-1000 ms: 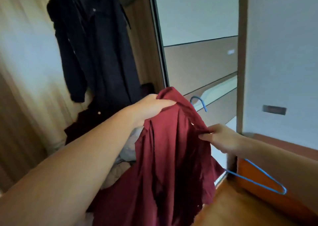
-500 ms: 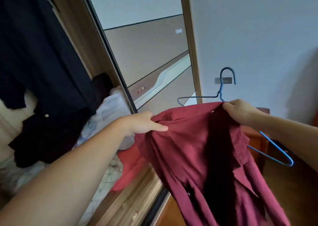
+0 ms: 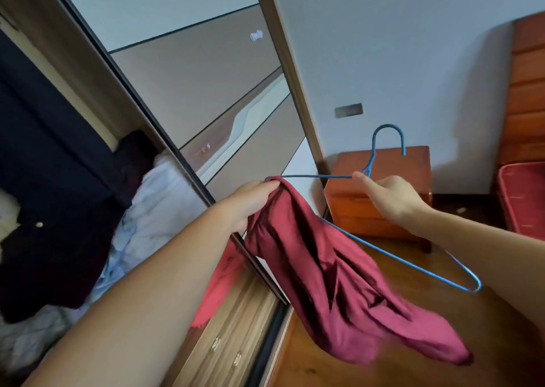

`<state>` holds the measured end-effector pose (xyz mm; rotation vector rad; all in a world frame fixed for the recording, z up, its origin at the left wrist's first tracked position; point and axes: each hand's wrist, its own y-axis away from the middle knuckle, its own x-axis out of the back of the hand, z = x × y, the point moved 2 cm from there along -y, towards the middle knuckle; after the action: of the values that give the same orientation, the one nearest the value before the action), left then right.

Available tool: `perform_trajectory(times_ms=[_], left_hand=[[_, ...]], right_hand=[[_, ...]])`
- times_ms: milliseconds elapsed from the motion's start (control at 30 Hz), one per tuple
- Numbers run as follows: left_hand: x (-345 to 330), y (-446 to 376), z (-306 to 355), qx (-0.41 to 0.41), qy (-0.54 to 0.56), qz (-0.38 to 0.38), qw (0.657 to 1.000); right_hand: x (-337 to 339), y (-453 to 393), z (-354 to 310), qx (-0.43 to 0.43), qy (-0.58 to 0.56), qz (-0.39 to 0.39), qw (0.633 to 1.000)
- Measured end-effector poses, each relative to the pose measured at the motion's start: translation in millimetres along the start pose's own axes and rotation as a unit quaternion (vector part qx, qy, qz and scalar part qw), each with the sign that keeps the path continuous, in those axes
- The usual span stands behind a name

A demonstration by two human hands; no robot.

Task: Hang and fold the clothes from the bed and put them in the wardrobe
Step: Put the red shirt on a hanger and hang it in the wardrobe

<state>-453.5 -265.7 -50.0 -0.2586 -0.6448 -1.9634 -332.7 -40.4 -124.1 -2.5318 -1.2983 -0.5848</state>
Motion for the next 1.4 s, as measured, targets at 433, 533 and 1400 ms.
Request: perform_trajectory(times_ms=[433, 533, 1400], left_hand=[[4, -17, -9, 0.008, -0.097, 0.119, 0.988], [11, -19, -10, -0.001, -0.099, 0.142, 0.985], [38, 9, -15, -0.099, -0.160, 0.115, 0.975]], right_hand=[[22, 13, 44, -0.029, -0.079, -0.016, 0.996], [23, 14, 53, -0.022, -0.034, -0.015, 0.999], [-41, 45, -17, 0.164, 0.175, -0.196, 0.951]])
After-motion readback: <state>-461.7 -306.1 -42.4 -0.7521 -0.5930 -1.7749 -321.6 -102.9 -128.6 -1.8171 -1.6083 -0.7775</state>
